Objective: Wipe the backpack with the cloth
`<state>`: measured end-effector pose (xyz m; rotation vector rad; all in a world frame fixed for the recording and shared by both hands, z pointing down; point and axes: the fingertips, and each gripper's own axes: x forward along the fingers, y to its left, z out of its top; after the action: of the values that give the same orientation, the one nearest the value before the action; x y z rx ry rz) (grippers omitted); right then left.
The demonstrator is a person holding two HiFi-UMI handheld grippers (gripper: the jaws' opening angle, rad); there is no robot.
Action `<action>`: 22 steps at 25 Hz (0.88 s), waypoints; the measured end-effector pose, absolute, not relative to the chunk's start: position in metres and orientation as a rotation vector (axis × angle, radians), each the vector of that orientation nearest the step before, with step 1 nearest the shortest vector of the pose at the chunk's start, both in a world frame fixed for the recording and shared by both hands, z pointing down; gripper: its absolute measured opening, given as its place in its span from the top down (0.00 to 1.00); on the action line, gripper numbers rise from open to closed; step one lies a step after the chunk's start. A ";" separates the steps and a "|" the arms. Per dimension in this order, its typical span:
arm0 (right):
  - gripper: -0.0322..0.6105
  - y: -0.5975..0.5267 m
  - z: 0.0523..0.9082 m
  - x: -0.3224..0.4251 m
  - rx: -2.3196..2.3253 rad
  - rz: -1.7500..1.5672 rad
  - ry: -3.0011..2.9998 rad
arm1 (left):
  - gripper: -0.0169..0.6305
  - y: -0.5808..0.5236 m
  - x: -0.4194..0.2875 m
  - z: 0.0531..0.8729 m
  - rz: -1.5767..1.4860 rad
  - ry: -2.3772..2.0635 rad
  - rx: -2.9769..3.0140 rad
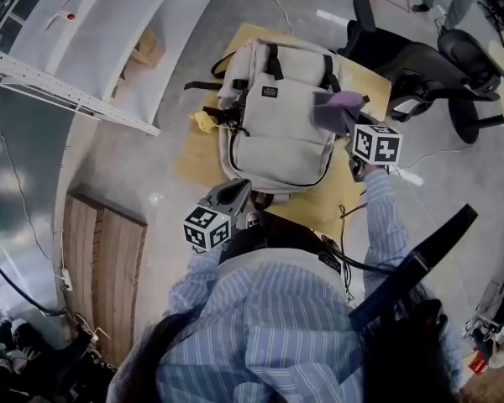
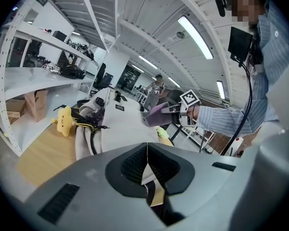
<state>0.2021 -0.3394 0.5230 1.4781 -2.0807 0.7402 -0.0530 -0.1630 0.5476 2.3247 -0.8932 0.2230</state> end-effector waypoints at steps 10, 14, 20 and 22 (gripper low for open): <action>0.89 -0.309 0.503 0.242 1.586 0.725 -2.035 | 0.96 -0.144 -0.064 0.546 0.212 -0.916 2.322; 0.89 -0.309 0.479 0.192 1.507 0.670 -2.152 | 0.96 -0.134 -0.070 0.545 0.195 -0.938 2.313; 0.89 -0.306 0.469 0.063 1.255 0.656 -2.365 | 0.96 -0.126 -0.082 0.544 0.164 -0.989 2.299; 0.89 -0.307 0.476 0.020 1.181 0.667 -2.402 | 0.96 -0.125 -0.085 0.541 0.154 -1.003 2.300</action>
<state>0.0204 -0.3067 0.4764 1.1814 -2.4017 0.6669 -0.0850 -0.1249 0.5411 2.3001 -1.0034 0.1544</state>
